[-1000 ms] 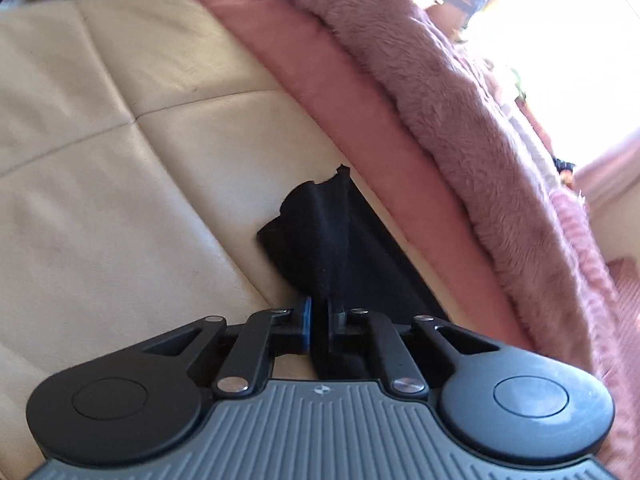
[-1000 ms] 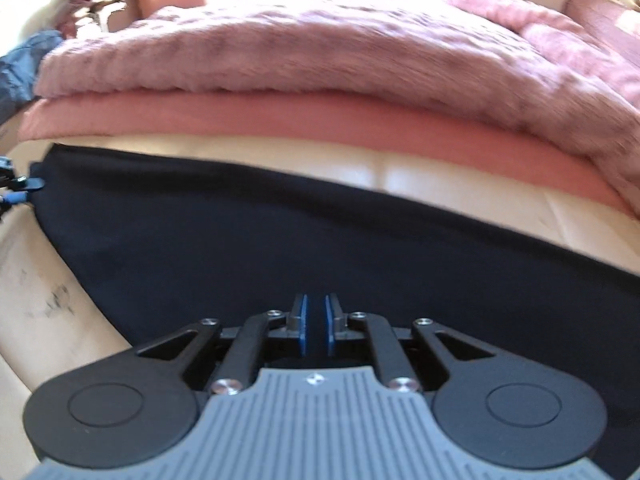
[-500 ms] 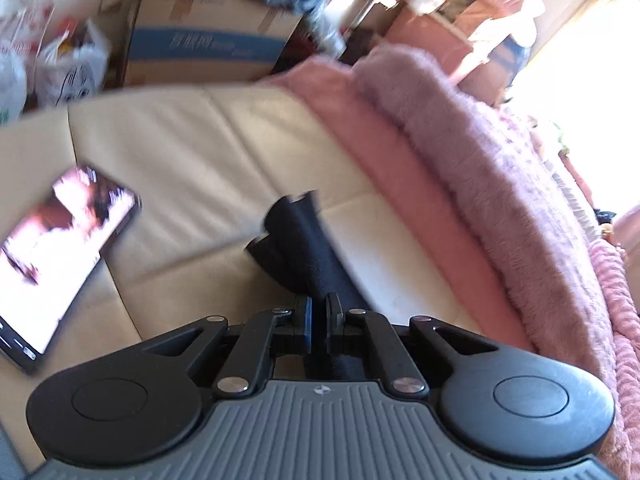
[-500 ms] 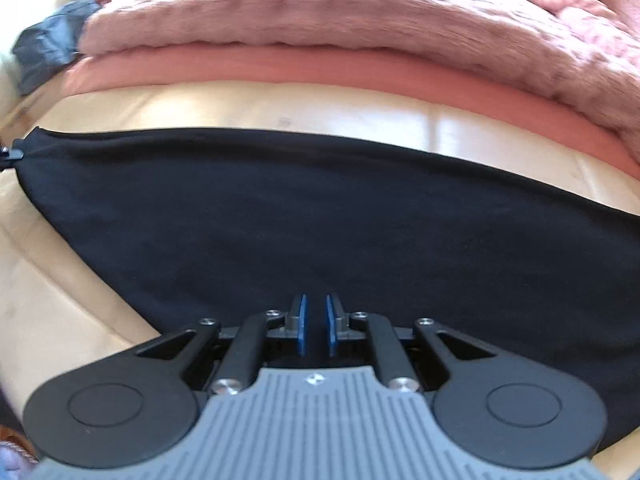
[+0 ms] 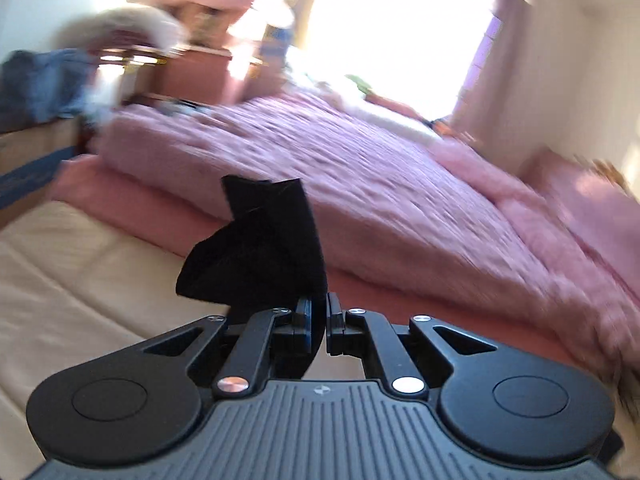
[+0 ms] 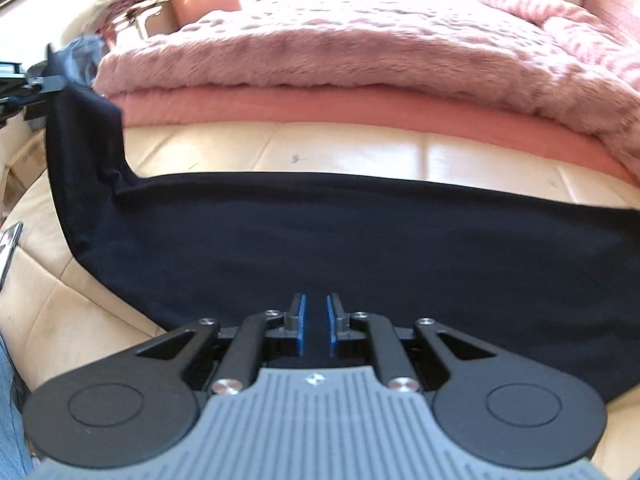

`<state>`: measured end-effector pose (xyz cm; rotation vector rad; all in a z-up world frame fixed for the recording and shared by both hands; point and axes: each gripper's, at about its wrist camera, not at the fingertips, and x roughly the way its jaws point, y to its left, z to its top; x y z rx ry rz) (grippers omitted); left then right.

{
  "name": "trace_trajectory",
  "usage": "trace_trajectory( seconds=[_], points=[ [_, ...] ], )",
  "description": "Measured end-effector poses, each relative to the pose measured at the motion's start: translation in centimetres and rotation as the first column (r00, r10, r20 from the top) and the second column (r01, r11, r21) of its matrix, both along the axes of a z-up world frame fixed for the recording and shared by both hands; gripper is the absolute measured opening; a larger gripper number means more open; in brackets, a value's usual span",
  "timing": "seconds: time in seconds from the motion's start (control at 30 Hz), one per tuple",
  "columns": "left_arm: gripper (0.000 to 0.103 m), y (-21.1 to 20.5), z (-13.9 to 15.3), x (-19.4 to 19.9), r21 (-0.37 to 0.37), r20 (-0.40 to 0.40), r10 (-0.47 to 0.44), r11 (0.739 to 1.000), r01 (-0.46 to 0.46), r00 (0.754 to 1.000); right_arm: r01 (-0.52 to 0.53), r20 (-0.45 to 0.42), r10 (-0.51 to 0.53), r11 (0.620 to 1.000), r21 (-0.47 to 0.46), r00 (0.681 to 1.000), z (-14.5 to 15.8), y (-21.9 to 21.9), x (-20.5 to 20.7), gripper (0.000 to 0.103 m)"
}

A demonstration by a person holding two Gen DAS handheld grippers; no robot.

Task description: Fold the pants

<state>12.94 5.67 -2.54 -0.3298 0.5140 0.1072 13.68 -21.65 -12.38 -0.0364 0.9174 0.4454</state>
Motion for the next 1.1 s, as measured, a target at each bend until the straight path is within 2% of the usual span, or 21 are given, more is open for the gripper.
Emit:
trace_trajectory(
  seconds=[0.07, 0.13, 0.23, 0.3, 0.33, 0.37, 0.47, 0.5, 0.6, 0.67, 0.73, 0.8, 0.83, 0.9, 0.97, 1.03, 1.1],
  points=[
    [0.006, -3.4, -1.9, 1.1, 0.032, -0.053, -0.088, 0.995, 0.09, 0.995, 0.027, -0.003, -0.027, 1.0, 0.002, 1.0, 0.1, -1.2, -0.2, 0.006],
    [0.006, -7.0, -4.9, 2.2, 0.042, -0.156, -0.187, 0.98, 0.196, 0.97, 0.05, -0.002, -0.05, 0.999, 0.001, 0.999, 0.4, -2.5, -0.7, 0.006],
    [0.006, -10.3, -9.6, 2.9, 0.028, -0.3, -0.3, 0.946, 0.322, 0.906, 0.089, -0.012, -0.089, 0.996, 0.009, 0.996, 0.4, -4.1, -1.2, 0.007],
    [0.009, -10.6, -11.5, 3.3, -0.034, -0.361, -0.34, 0.935, 0.352, 0.868, 0.115, -0.026, -0.115, 0.993, 0.011, 0.993, 0.2, -4.8, -1.3, 0.009],
    [0.012, -10.3, -12.1, 3.5, -0.084, -0.375, -0.362, 0.93, 0.358, 0.853, 0.121, -0.029, -0.121, 0.993, 0.013, 0.992, 0.1, -5.1, -1.4, 0.011],
    [0.015, -9.7, -12.2, 3.6, -0.128, -0.367, -0.38, 0.925, 0.359, 0.849, 0.126, -0.031, -0.125, 0.992, 0.014, 0.992, 0.0, -5.3, -1.4, 0.013],
    [0.022, -8.4, -11.9, 4.4, -0.244, -0.359, -0.439, 0.896, 0.371, 0.824, 0.123, -0.038, -0.122, 0.992, 0.024, 0.992, -0.5, -5.1, -1.3, 0.013],
    [0.023, -8.1, -11.7, 4.3, -0.271, -0.354, -0.452, 0.887, 0.373, 0.819, 0.123, -0.041, -0.122, 0.992, 0.029, 0.992, -0.7, -5.0, -1.3, 0.013],
    [0.037, -7.8, -10.3, 3.9, -0.294, -0.313, -0.488, 0.865, 0.405, 0.815, 0.12, -0.047, -0.117, 0.991, 0.058, 0.992, -1.1, -4.5, -1.1, 0.013],
    [0.045, -8.0, -9.4, 3.4, -0.259, -0.292, -0.487, 0.869, 0.421, 0.823, 0.108, -0.043, -0.105, 0.992, 0.07, 0.994, -1.3, -3.9, -1.0, 0.014],
    [0.049, -8.4, -9.0, 3.4, -0.191, -0.295, -0.465, 0.885, 0.425, 0.835, 0.099, -0.045, -0.096, 0.992, 0.079, 0.994, -1.4, -3.2, -0.5, 0.014],
    [0.05, -9.2, -8.8, 3.6, -0.128, -0.311, -0.478, 0.878, 0.462, 0.822, 0.098, -0.052, -0.093, 0.991, 0.09, 0.994, -1.7, -3.0, -0.2, 0.014],
    [0.052, -9.9, -8.9, 3.7, -0.088, -0.321, -0.502, 0.86, 0.503, 0.803, 0.098, -0.054, -0.094, 0.991, 0.093, 0.994, -1.8, -2.9, -0.1, 0.014],
    [0.056, -11.6, -9.0, 3.6, 0.017, -0.338, -0.551, 0.807, 0.59, 0.763, 0.099, -0.055, -0.094, 0.991, 0.094, 0.994, -2.0, -2.8, 0.1, 0.014],
    [0.058, -12.9, -9.3, 3.1, 0.103, -0.356, -0.568, 0.765, 0.636, 0.742, 0.096, -0.054, -0.092, 0.991, 0.091, 0.994, -2.1, -2.7, 0.2, 0.014],
    [0.058, -13.7, -9.9, 3.0, 0.125, -0.372, -0.578, 0.744, 0.656, 0.726, 0.093, -0.058, -0.088, 0.991, 0.092, 0.994, -2.3, -2.9, 0.3, 0.015],
    [0.051, -14.1, -10.5, 3.2, 0.142, -0.376, -0.567, 0.747, 0.65, 0.733, 0.096, -0.068, -0.09, 0.991, 0.095, 0.994, -2.6, -3.0, 0.6, 0.016]
  ],
)
